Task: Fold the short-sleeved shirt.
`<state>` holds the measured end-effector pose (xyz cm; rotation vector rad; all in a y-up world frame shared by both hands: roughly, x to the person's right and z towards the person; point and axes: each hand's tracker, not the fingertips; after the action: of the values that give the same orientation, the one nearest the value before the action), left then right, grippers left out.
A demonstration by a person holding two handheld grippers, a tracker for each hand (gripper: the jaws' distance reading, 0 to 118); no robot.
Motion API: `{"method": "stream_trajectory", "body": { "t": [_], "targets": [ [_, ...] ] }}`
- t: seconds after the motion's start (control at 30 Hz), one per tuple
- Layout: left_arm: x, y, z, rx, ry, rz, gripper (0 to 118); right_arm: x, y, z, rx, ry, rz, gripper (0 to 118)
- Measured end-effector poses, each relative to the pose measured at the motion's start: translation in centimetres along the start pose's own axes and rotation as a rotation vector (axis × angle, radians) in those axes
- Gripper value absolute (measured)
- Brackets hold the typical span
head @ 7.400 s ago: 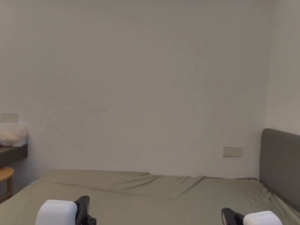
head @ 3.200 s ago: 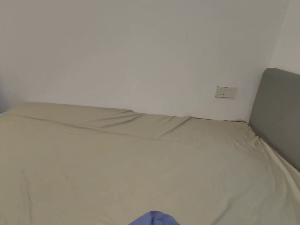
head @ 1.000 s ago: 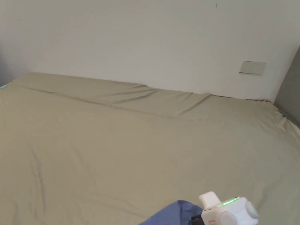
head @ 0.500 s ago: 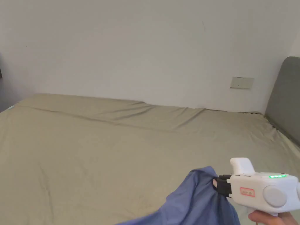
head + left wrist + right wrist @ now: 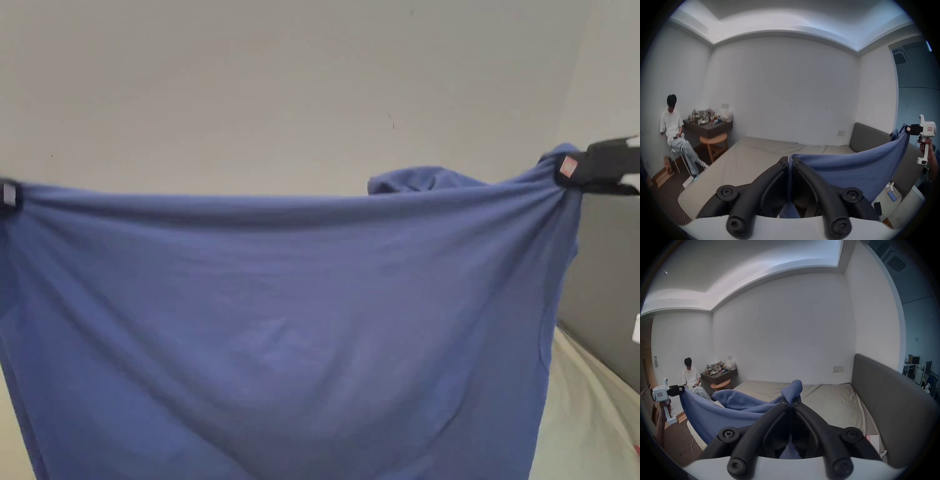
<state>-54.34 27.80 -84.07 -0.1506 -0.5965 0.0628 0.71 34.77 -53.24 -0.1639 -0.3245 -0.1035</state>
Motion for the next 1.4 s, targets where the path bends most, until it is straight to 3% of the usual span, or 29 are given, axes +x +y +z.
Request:
{"method": "stream_trajectory", "body": {
  "t": [0.13,0.3,0.43,0.7,0.77,0.87,1.23,1.33,1.4],
  "targets": [
    [0.6,5.4,-1.0,0.020,0.009,-0.003,5,-0.3,3.6,0.1,0.016,-0.014,-0.019,8],
    [1.5,9.6,-2.7,0.041,0.049,-0.094,5,-1.4,6.7,-1.0,0.039,-0.049,0.011,8],
    [0.3,12.0,-5.3,0.032,0.040,-0.021,5,-1.8,8.5,-2.6,0.047,-0.056,-0.008,8],
    [-0.4,14.0,-10.8,0.031,0.051,0.003,5,-1.3,12.0,-8.6,0.061,-0.102,0.035,8],
    [-0.9,14.5,-12.8,0.027,0.053,0.007,5,-1.2,12.7,-10.6,0.056,-0.125,0.096,8],
    [-2.1,15.5,-15.9,-0.001,-0.016,0.126,5,-0.5,13.7,-14.7,0.030,-0.185,0.108,8],
    [-1.8,18.3,-27.1,0.090,0.133,-0.019,5,-0.2,14.5,-26.8,0.055,-0.206,0.176,8],
    [-1.6,17.7,-30.5,0.029,0.152,-0.068,5,0.3,13.8,-30.3,0.036,-0.205,0.166,8],
    [-1.6,16.7,-32.7,0.051,0.188,-0.120,5,0.3,12.9,-32.4,0.012,-0.221,0.209,8]
  ]
}}
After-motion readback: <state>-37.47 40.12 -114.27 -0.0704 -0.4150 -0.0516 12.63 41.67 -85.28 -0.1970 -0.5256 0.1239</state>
